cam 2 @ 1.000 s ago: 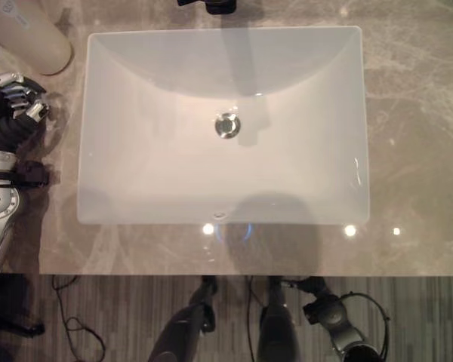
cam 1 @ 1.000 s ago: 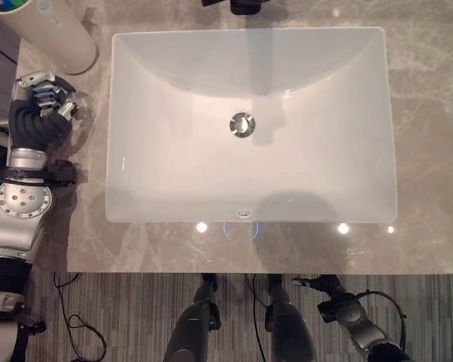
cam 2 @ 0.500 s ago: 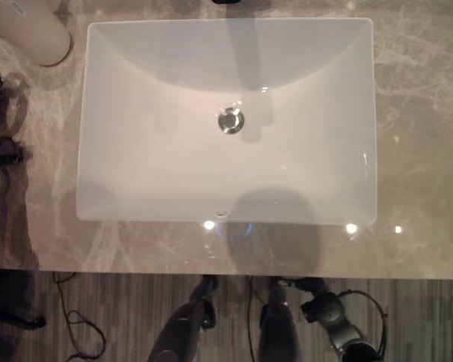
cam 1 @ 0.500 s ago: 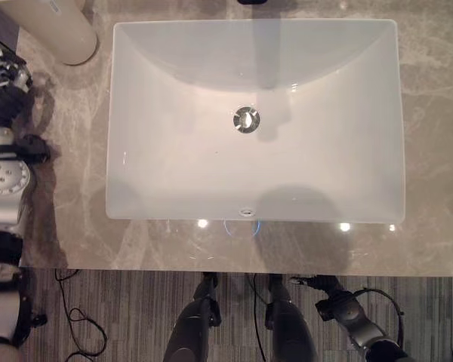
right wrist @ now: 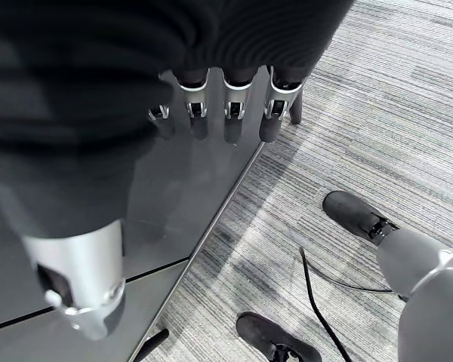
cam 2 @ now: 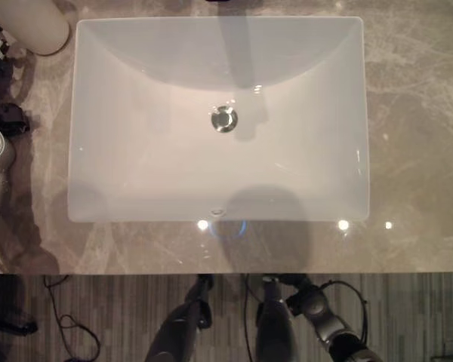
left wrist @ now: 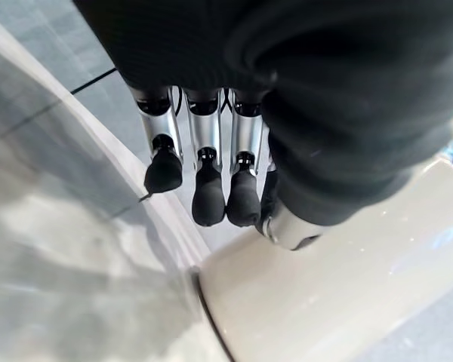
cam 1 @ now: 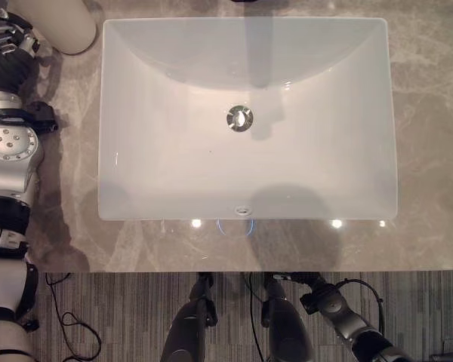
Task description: Put brush and paste in cup on sink, flatten towel.
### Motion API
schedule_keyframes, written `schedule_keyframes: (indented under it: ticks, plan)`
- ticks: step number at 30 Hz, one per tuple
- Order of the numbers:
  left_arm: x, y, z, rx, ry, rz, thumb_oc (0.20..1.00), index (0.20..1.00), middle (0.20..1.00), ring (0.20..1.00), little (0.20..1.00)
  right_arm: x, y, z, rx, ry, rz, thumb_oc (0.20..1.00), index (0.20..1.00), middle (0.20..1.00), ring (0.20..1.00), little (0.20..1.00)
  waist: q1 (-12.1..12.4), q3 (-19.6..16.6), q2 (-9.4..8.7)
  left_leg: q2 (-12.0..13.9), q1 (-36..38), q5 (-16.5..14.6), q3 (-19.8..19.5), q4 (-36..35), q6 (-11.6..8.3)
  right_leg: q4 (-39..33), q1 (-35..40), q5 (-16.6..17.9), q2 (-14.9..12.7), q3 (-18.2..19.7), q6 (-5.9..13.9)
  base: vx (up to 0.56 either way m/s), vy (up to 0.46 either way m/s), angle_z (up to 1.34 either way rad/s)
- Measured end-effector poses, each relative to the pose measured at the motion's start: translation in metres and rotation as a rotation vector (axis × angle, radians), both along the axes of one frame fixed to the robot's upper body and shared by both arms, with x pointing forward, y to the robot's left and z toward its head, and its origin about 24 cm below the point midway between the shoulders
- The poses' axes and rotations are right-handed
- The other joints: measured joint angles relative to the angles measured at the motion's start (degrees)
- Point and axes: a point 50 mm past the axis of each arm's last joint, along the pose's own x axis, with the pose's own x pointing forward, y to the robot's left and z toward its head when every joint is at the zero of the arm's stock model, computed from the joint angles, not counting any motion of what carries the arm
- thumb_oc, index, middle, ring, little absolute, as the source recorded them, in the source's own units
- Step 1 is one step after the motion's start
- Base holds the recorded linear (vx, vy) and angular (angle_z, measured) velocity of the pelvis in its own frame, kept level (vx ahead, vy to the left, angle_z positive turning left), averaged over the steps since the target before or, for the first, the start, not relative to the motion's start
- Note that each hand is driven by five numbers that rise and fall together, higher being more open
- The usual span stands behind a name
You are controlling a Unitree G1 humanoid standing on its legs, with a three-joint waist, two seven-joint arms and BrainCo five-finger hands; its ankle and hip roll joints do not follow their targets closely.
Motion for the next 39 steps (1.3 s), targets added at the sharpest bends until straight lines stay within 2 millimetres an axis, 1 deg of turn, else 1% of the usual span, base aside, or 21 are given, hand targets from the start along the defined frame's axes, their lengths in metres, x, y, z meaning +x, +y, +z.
schedule_keyframes:
  ticks: [4, 10, 12, 13, 16, 17, 21, 26, 29, 31, 33, 36, 39]
  plan:
    - [0.0, 0.0, -0.002, -0.001, -0.002, 0.009, 0.2, 0.2, 0.2, 0.2, 0.2, -0.001, -0.002, -0.002, -0.005, 0.01, -0.006, 1.0, 1.0, 1.0, 1.0, 1.0, -0.1, 0.0, -0.01, 0.1, 0.1, 0.0, 0.2, 0.0, 0.0, 0.0, 0.0, 0.1, 0.0, 0.2, -0.01, -0.01, -0.025, -0.05]
    - [-0.015, 0.005, -0.016, -0.032, -0.032, -0.005, 0.2, 0.2, 0.2, 0.2, 0.2, -0.001, -0.003, -0.002, -0.007, 0.012, -0.008, 1.0, 1.0, 1.0, 1.0, 1.0, -0.2, 0.0, -0.06, 0.6, 0.4, 0.0, 0.4, 0.0, 0.03, 0.0, 0.0, 0.3, 0.4, 0.4, -0.26, -0.01, -0.026, -0.03]
    - [-0.02, 0.007, -0.022, -0.039, -0.032, -0.007, 0.2, 0.2, 0.2, 0.2, 0.2, -0.001, -0.003, -0.002, -0.009, 0.014, -0.009, 1.0, 1.0, 1.0, 1.0, 1.0, 0.1, 0.0, -0.06, 0.9, 0.4, 0.1, 0.4, 0.0, -0.11, 0.0, 0.0, 0.4, 0.8, 0.4, -0.36, -0.01, -0.048, -0.02]
    - [-0.026, 0.008, -0.026, -0.054, -0.048, -0.017, 0.2, 0.2, 0.2, 0.2, 0.2, 0.0, -0.003, -0.001, -0.006, 0.008, -0.007, 1.0, 1.0, 1.0, 1.0, 1.0, 0.0, 0.0, -0.06, 1.0, 0.4, 0.1, 0.4, 0.0, -0.16, 0.0, 0.0, 0.4, 0.9, 0.4, -0.39, -0.01, -0.033, -0.02]
    - [-0.046, 0.003, -0.045, -0.005, -0.054, -0.057, 0.2, 0.2, 0.2, 0.2, 0.2, 0.0, -0.006, -0.001, -0.003, 0.004, -0.027, 1.0, 1.0, 1.0, 1.0, 1.0, 0.3, 0.0, -0.03, 1.2, 0.5, 0.2, 0.4, 0.0, -0.28, 0.0, 0.1, 0.4, 1.0, 0.4, -0.4, 0.0, 0.0, 0.0]
    - [-0.049, 0.005, -0.05, -0.006, -0.047, -0.05, 0.2, 0.2, 0.2, 0.2, 0.2, 0.0, -0.008, 0.0, -0.002, 0.001, -0.036, 1.0, 1.0, 1.0, 1.0, 1.0, 0.6, 0.0, -0.02, 1.3, 0.6, 0.2, 0.4, 0.0, -0.33, 0.0, 0.1, 0.4, 1.1, 0.4, -0.4, 0.0, 0.0, 0.0]
    - [-0.049, 0.007, -0.054, -0.006, -0.036, -0.034, 0.2, 0.2, 0.2, 0.2, 0.2, -0.002, -0.014, 0.0, 0.003, -0.005, -0.066, 1.0, 1.0, 1.0, 1.0, 1.0, 1.7, 0.0, -0.01, 1.3, 0.6, 0.3, 0.3, 0.0, -0.51, 0.0, 0.1, 0.5, 1.1, 0.4, -0.54, 0.0, 0.0, 0.0]
    - [-0.044, 0.005, -0.05, 0.034, -0.03, -0.018, 0.2, 0.2, 0.2, 0.2, 0.2, -0.005, -0.015, -0.002, 0.003, 0.001, -0.068, 1.0, 1.0, 1.0, 1.0, 1.0, 1.8, 0.0, 0.07, 1.3, 0.4, 0.4, 0.1, 0.0, -0.71, 0.0, 0.1, 0.6, 1.1, 0.3, -0.7, 0.0, 0.0, 0.0]
    - [-0.035, -0.001, -0.041, 0.06, -0.037, -0.015, 0.2, 0.2, 0.2, 0.2, 0.2, -0.008, -0.016, -0.003, 0.003, 0.007, -0.069, 1.0, 1.0, 1.0, 1.0, 1.0, 1.8, -0.1, 0.19, 1.3, 0.3, 0.5, 0.1, 0.0, -0.71, 0.0, -0.1, 0.7, 1.1, 0.3, -0.72, 0.0, 0.0, 0.0]
    - [-0.027, -0.007, -0.032, 0.081, -0.04, -0.016, 0.2, 0.2, 0.2, 0.2, 0.2, -0.008, -0.015, -0.004, 0.004, 0.007, -0.067, 1.0, 1.0, 1.0, 1.0, 1.0, 1.8, -0.1, 0.18, 1.3, 0.2, 0.5, 0.1, 0.0, -0.71, 0.0, -0.2, 0.7, 1.1, 0.3, -0.76, 0.0, 0.0, 0.0]
    - [-0.015, -0.015, -0.017, 0.109, -0.047, -0.023, 0.2, 0.2, 0.2, 0.2, 0.2, -0.008, -0.014, -0.004, 0.006, 0.006, -0.064, 1.0, 1.0, 1.0, 1.0, 1.0, 1.6, -0.1, 0.19, 1.3, -0.4, 0.5, 0.2, 0.0, -0.67, 0.0, -0.7, 0.8, 1.0, 0.3, -0.75, 0.0, 0.0, 0.0]
    - [-0.013, -0.021, -0.004, 0.119, -0.081, -0.036, 0.2, 0.2, 0.2, 0.2, 0.2, -0.008, -0.014, -0.004, 0.004, 0.009, -0.063, 1.0, 1.0, 1.0, 1.0, 1.0, 1.0, -0.2, 0.35, 1.2, -1.2, 1.0, 0.5, 0.0, -0.29, 0.0, -1.7, 1.0, 1.1, 0.8, -0.81, 0.0, 0.008, -0.05]
    - [-0.009, -0.023, 0.001, 0.128, -0.078, -0.034, 0.2, 0.2, 0.2, 0.2, 0.2, -0.007, -0.013, -0.003, 0.005, 0.006, -0.058, 1.0, 1.0, 1.0, 1.0, 1.0, 0.6, -0.2, 0.37, 1.3, -1.2, 1.0, 0.6, 0.0, -0.28, 0.0, -1.8, 1.0, 1.1, 0.9, -0.82, 0.0, 0.0, 0.0]
